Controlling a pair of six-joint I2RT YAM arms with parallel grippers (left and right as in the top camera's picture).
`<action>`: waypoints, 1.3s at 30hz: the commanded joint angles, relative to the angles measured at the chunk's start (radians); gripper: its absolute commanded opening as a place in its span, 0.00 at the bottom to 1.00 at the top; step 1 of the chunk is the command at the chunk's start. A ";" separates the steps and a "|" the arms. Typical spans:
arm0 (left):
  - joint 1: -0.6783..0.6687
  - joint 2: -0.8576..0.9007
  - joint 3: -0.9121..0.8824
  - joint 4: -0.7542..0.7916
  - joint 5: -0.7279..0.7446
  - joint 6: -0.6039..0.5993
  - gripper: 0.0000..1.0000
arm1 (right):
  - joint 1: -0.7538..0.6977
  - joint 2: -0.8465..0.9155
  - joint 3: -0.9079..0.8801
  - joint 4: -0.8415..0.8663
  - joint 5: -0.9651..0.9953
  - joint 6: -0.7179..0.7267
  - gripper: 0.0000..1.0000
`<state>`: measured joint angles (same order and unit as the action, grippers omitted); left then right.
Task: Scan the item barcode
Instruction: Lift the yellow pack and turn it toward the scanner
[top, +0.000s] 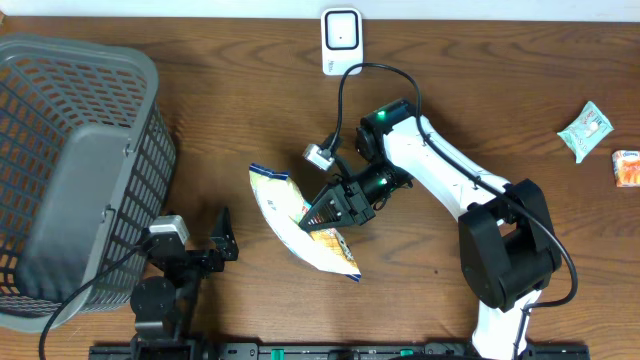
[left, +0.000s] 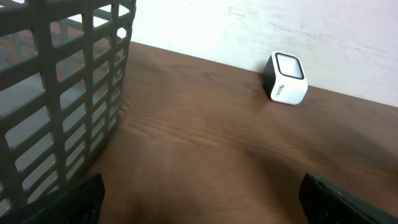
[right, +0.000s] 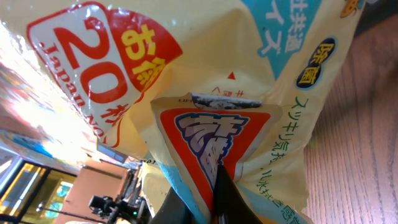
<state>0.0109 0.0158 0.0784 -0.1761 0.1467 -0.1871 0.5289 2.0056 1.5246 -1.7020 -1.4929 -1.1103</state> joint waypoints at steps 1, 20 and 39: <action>-0.004 -0.005 -0.016 -0.025 -0.002 -0.010 1.00 | -0.009 0.002 -0.002 0.000 -0.029 0.040 0.01; -0.004 -0.005 -0.016 -0.025 -0.002 -0.010 1.00 | -0.133 0.001 -0.054 0.000 0.107 0.048 0.01; -0.004 -0.005 -0.016 -0.025 -0.002 -0.009 1.00 | -0.336 0.001 -0.008 0.072 0.275 0.059 0.02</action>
<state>0.0109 0.0158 0.0784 -0.1761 0.1467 -0.1871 0.2710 2.0060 1.4502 -1.6802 -1.2297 -1.1126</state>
